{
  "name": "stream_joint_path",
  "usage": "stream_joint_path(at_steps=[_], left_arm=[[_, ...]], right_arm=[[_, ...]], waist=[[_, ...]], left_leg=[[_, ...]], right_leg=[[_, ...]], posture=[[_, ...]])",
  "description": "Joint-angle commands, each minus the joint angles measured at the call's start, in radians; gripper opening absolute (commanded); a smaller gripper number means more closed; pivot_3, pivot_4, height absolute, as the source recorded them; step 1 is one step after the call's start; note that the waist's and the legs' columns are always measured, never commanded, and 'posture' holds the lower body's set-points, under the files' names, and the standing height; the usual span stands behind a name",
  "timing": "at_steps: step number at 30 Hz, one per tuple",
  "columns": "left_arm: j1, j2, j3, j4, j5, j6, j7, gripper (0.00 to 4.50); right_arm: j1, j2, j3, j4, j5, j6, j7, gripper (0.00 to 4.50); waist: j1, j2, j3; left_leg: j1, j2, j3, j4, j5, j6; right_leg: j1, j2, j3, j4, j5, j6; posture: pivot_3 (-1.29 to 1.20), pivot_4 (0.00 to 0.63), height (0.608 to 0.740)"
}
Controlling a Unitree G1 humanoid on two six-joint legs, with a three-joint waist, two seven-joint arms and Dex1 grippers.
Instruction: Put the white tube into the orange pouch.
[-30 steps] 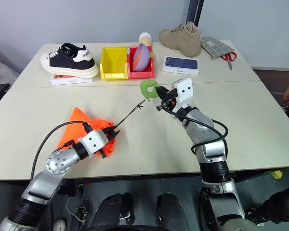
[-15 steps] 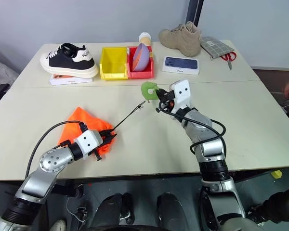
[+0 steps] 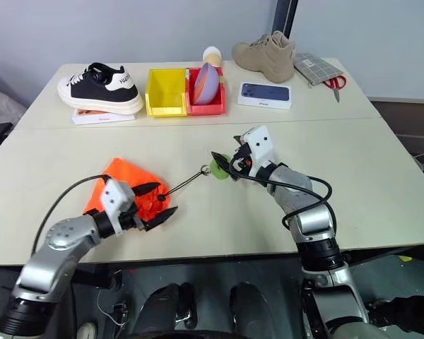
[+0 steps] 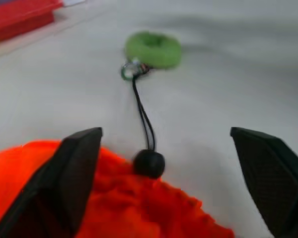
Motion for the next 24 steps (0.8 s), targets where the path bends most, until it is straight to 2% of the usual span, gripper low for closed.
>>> stream_joint_path(at_steps=[1, 8, 11, 16, 24], left_arm=[[0.005, 0.034, 0.146, -0.066, -0.209, 0.163, 0.003, 4.5], [-0.028, 0.032, 0.358, 0.077, -0.223, 0.164, 0.117, 4.5], [-0.03, 0.034, 0.409, 0.127, -0.207, 0.152, 0.15, 4.5], [0.015, 0.031, 0.41, 0.142, -0.158, 0.121, 0.156, 4.5], [0.049, 0.013, 0.386, 0.121, -0.118, 0.104, 0.155, 4.5]], right_arm=[[0.018, -0.028, -0.028, -0.08, 0.032, -0.006, 0.038, 4.0], [0.112, -0.095, -0.077, -0.134, 0.087, -0.011, 0.116, 4.0], [0.155, -0.132, -0.097, -0.142, 0.101, -0.011, 0.145, 4.0], [0.213, -0.183, -0.114, -0.144, 0.108, -0.025, 0.187, 4.0], [0.242, -0.201, -0.139, -0.115, 0.115, -0.044, 0.201, 4.0]], waist=[[0.0, 0.0, 0.0], [0.002, 0.0, 0.0], [0.002, -0.001, 0.0], [0.001, -0.001, 0.001], [0.002, -0.001, 0.0]], left_leg=[[0.0, 0.0, 0.0, 0.0, 0.0, 0.0], [0.0, -0.001, 0.0, 0.0, 0.0, 0.0], [0.0, -0.001, -0.001, 0.0, 0.0, 0.0], [0.0, -0.001, -0.001, -0.001, -0.002, -0.002], [0.0, -0.001, -0.001, -0.002, -0.002, -0.003]], right_leg=[[0.0, 0.0, 0.0, 0.0, 0.0, 0.0], [0.001, 0.0, 0.0, -0.001, 0.0, 0.0], [0.001, 0.0, 0.0, -0.002, 0.0, -0.001], [0.001, 0.0, 0.0, -0.003, -0.002, -0.003], [0.0, -0.001, 0.0, -0.004, -0.002, -0.004]], posture=[[0.0, 0.15, 0.74], [0.0, 0.15, 0.74], [0.0, 0.15, 0.74], [0.0, 0.15, 0.74], [0.0, 0.15, 0.74]])
